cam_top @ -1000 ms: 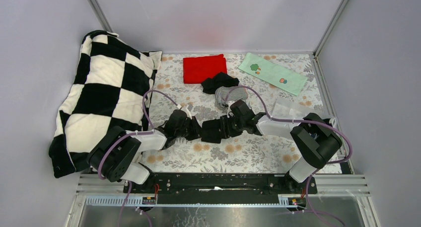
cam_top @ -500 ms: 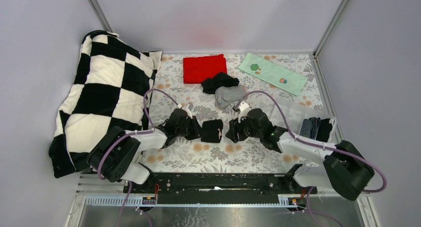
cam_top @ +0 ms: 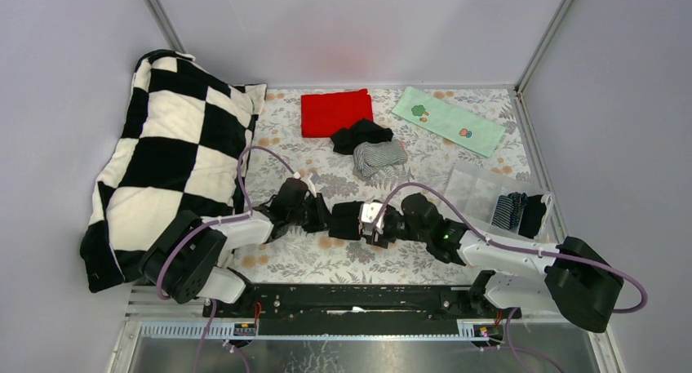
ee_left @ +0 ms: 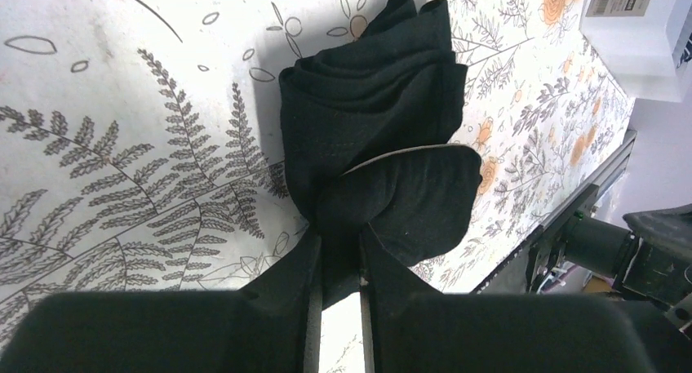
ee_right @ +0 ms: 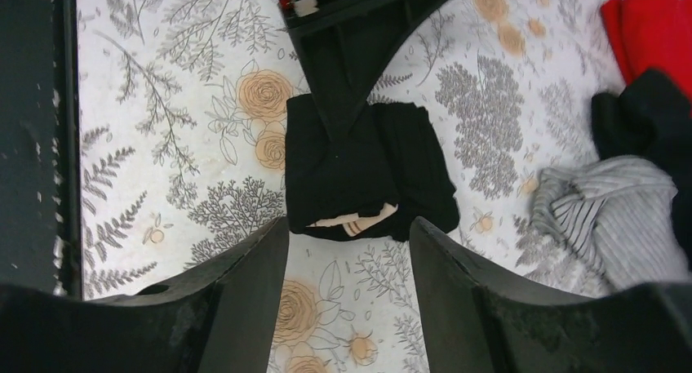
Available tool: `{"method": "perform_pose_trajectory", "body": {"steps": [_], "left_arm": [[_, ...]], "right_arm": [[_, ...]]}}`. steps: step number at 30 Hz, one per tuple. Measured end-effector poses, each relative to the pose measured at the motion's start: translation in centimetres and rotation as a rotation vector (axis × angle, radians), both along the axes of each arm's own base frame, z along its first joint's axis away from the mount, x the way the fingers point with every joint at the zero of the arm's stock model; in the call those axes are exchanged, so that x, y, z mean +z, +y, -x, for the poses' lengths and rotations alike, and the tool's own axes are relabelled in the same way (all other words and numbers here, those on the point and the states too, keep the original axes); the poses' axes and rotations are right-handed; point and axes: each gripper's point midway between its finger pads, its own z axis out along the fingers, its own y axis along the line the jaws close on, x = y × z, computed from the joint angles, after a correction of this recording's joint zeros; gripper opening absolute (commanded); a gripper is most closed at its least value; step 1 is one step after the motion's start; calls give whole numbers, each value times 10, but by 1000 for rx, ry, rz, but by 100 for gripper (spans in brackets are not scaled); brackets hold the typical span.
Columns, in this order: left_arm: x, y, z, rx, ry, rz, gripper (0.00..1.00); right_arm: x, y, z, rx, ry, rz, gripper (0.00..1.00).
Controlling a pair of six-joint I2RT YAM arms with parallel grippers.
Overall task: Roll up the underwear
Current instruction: Roll the underwear to the center of the board.
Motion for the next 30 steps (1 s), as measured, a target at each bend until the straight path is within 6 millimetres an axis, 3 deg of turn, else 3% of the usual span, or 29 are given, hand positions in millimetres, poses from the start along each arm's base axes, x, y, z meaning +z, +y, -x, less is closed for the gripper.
{"method": "perform_pose_trajectory", "body": {"steps": [9, 14, 22, 30], "left_arm": [[1, 0, 12, -37, 59, -9, 0], [2, 0, 18, -66, 88, -17, 0], [2, -1, 25, -101, 124, -25, 0], [1, -2, 28, -125, 140, -22, 0]], "right_arm": [[-21, -1, 19, 236, -278, 140, 65], [-27, 11, 26, 351, -418, 187, 67], [-57, 19, 31, 448, -499, 287, 67], [-70, 22, 21, 426, -581, 332, 59]]}}
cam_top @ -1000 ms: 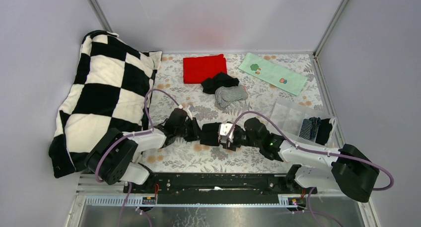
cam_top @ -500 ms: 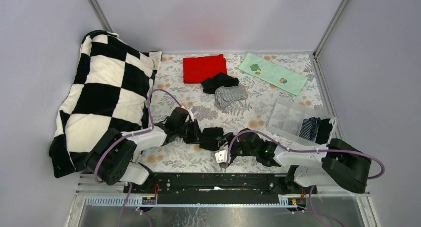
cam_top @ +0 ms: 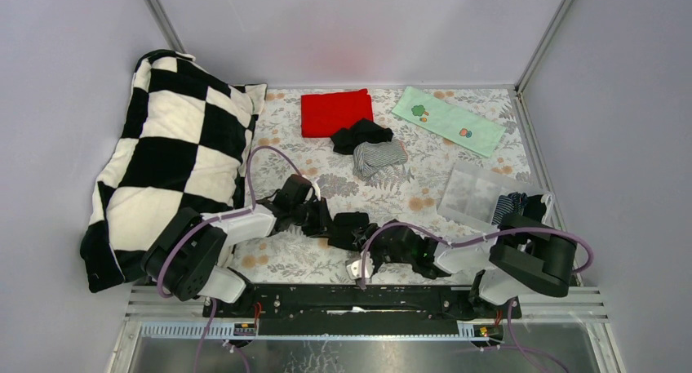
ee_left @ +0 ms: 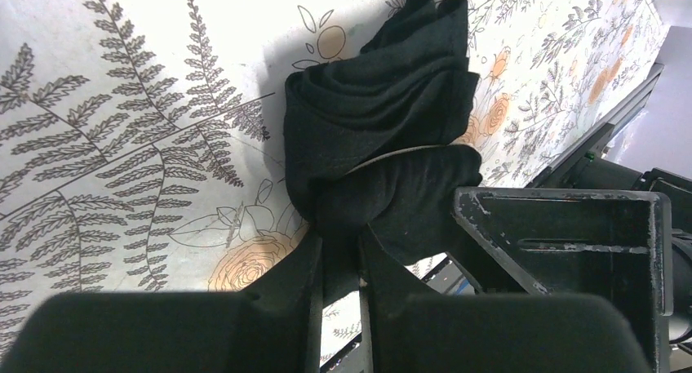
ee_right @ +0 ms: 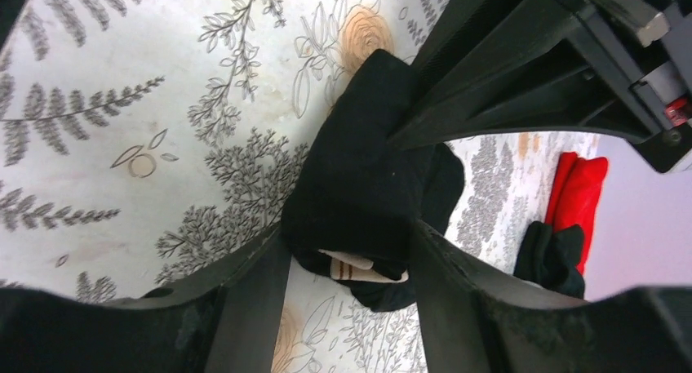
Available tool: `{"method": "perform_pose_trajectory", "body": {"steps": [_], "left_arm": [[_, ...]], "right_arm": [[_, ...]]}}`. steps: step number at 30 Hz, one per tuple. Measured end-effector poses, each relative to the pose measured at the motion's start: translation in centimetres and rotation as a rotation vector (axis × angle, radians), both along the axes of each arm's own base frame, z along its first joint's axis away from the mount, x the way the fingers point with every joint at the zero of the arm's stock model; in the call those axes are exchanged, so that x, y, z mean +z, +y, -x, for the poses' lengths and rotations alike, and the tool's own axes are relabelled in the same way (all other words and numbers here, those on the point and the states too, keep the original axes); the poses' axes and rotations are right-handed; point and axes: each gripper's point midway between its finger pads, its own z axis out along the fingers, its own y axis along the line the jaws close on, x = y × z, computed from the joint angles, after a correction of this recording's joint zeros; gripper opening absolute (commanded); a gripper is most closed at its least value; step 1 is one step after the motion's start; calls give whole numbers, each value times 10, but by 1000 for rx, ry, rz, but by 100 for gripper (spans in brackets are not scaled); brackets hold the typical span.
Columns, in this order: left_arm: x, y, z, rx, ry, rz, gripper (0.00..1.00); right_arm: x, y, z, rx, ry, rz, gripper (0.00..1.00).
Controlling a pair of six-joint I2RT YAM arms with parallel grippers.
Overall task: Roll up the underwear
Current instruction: Roll the underwear to the center of the board.
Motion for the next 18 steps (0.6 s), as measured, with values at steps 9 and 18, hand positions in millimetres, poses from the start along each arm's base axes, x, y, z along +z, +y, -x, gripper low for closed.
{"method": "perform_pose_trajectory", "body": {"steps": [9, 18], "left_arm": [[0, 0, 1, -3, 2, 1, 0], [17, 6, -8, 31, -56, 3, 61]], "right_arm": [[-7, 1, -9, -44, -42, -19, 16], [-1, 1, -7, -139, 68, -120, 0]]}}
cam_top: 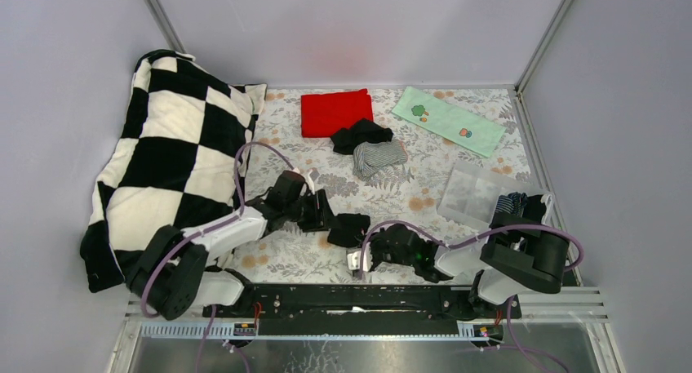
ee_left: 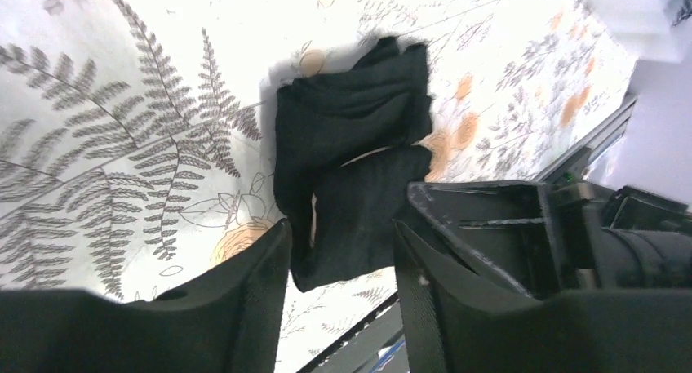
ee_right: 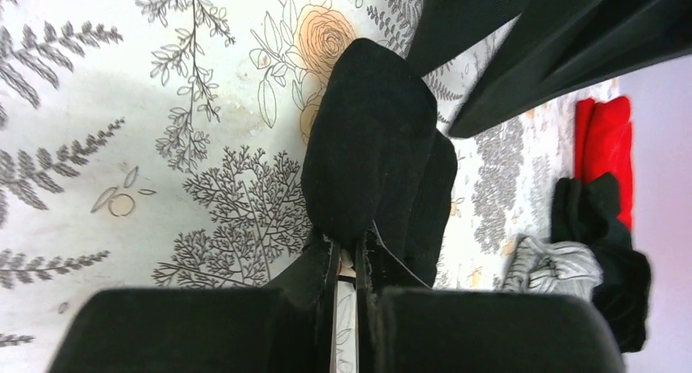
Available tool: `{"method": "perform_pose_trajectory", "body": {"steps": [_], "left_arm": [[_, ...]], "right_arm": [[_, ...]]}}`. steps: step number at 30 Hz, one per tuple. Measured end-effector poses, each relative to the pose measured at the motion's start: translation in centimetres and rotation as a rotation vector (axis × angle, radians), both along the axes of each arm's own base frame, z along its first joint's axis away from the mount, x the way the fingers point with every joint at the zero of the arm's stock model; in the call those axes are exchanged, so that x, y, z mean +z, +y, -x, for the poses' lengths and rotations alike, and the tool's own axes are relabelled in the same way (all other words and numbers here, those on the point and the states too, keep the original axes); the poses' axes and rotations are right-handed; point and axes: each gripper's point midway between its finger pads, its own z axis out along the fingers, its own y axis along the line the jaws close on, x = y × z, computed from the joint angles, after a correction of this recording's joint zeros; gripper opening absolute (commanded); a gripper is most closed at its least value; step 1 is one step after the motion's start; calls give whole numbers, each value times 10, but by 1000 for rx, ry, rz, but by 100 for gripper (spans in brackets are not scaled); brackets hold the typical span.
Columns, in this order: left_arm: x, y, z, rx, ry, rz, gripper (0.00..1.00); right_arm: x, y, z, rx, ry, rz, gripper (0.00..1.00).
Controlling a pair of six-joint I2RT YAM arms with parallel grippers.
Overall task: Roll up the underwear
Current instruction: Roll the underwear to the center of the board.
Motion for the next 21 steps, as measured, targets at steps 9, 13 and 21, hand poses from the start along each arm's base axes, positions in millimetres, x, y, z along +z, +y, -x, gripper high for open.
{"method": "perform_pose_trajectory", "body": {"steps": [9, 13, 21], "left_arm": [[58, 14, -36, 152, -201, 6, 64], [60, 20, -32, 178, -216, 12, 63], [40, 31, -10, 201, -171, 15, 63]], "right_arm": [[7, 3, 17, -156, 334, -179, 0], [5, 5, 24, -266, 530, -250, 0], [11, 10, 22, -519, 833, -420, 0]]}}
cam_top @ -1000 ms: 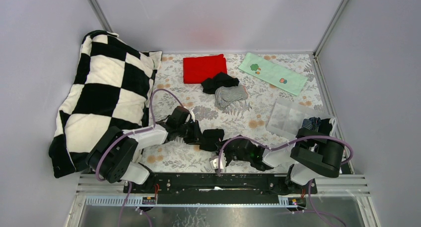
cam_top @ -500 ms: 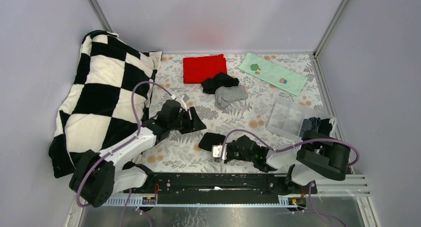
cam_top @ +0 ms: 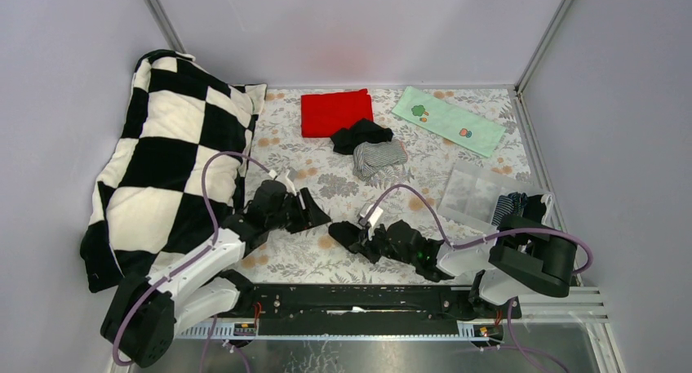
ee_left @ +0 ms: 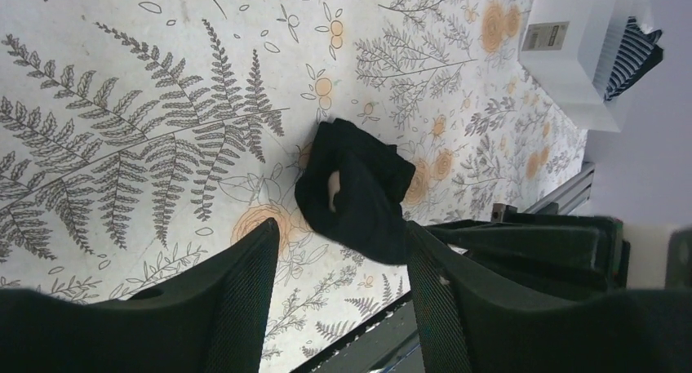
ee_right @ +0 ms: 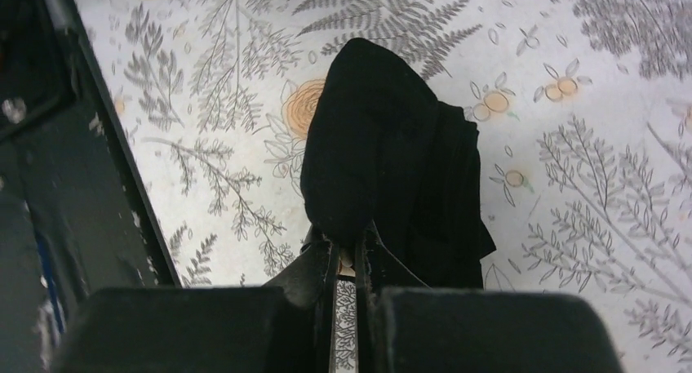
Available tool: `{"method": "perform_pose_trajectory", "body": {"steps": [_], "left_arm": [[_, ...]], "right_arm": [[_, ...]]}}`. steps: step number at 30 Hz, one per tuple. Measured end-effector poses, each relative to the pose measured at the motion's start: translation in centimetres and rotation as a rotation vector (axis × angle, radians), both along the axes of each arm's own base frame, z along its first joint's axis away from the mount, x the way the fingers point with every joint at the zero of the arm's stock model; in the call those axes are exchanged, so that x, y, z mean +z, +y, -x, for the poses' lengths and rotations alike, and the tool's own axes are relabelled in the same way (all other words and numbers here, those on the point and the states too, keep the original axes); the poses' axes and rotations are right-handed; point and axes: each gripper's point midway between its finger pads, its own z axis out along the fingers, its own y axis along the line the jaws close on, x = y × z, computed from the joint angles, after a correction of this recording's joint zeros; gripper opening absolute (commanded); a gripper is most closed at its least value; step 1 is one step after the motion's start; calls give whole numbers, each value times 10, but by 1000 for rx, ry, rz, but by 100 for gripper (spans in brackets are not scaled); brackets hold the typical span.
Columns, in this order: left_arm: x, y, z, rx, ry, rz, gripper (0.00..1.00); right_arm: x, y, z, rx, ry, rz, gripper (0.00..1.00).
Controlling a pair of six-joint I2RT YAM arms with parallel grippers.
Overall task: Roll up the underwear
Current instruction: Roll the underwear to the center of the board.
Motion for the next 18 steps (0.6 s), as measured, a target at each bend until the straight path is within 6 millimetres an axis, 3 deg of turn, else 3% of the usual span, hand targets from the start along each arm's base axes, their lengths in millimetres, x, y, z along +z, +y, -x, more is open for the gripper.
{"method": "perform_pose_trajectory", "body": {"steps": [8, 18], "left_arm": [[4, -1, 8, 30, -11, 84, 63], [-1, -13, 10, 16, 17, 144, 63]], "right_arm": [[3, -9, -10, -304, 265, -192, 0], [3, -29, -19, -550, 453, -400, 0]]}}
